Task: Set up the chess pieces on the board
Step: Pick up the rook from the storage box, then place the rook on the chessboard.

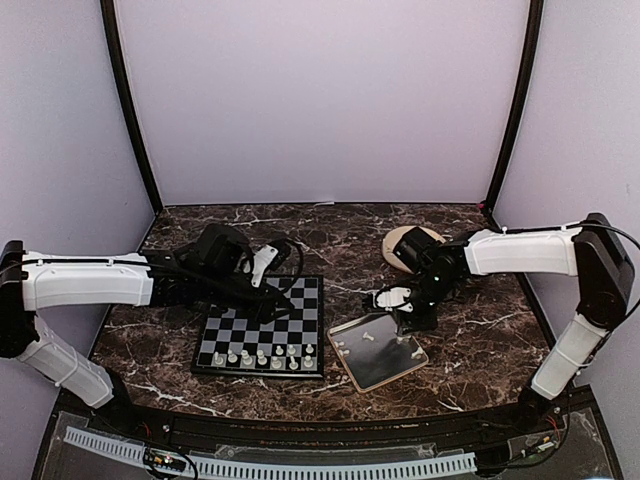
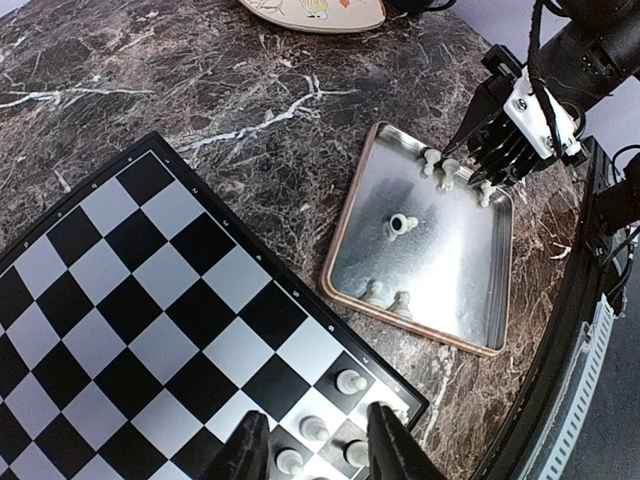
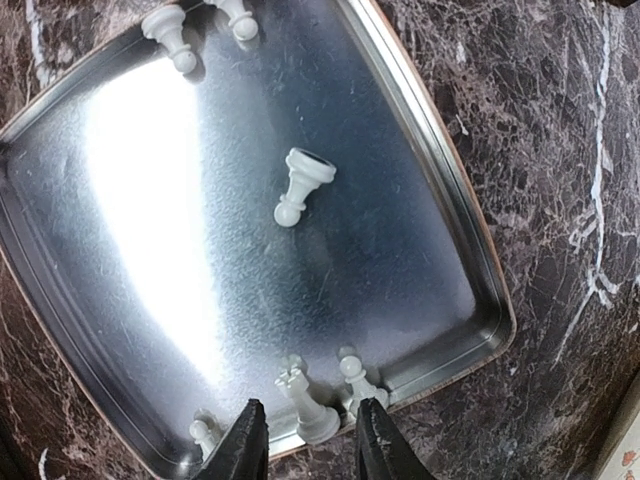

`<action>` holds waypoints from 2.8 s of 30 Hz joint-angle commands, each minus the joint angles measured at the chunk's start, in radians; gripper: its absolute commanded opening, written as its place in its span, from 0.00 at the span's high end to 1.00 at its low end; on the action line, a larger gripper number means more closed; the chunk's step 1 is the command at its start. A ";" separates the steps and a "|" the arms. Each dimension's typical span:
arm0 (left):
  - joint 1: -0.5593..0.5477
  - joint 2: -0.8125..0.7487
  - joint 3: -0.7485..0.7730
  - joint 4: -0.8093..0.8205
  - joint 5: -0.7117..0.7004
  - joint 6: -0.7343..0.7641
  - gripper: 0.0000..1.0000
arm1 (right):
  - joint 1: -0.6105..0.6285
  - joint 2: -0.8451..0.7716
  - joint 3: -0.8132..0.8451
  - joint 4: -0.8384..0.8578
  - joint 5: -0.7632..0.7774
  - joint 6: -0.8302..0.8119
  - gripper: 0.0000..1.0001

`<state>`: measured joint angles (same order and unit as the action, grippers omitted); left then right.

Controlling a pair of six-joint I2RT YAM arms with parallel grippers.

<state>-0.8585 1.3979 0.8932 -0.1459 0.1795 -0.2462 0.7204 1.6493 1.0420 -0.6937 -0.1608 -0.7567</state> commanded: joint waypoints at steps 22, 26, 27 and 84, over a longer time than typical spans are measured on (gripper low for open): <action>-0.010 -0.028 -0.061 0.072 -0.015 -0.023 0.64 | 0.077 0.103 0.051 -0.083 0.168 -0.094 0.71; -0.010 -0.027 -0.065 0.080 -0.015 -0.028 0.64 | 0.093 0.120 0.048 -0.071 0.182 -0.091 0.73; -0.010 -0.027 -0.066 0.081 -0.014 -0.028 0.64 | 0.100 0.125 0.047 -0.068 0.185 -0.088 0.74; 0.004 -0.330 -0.160 -0.002 -0.332 -0.125 0.63 | 0.127 0.465 0.358 0.693 -0.561 0.478 0.87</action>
<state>-0.8612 1.0824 0.7475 -0.1295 -0.1390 -0.3668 0.8425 2.0911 1.3800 -0.0940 -0.6933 -0.3119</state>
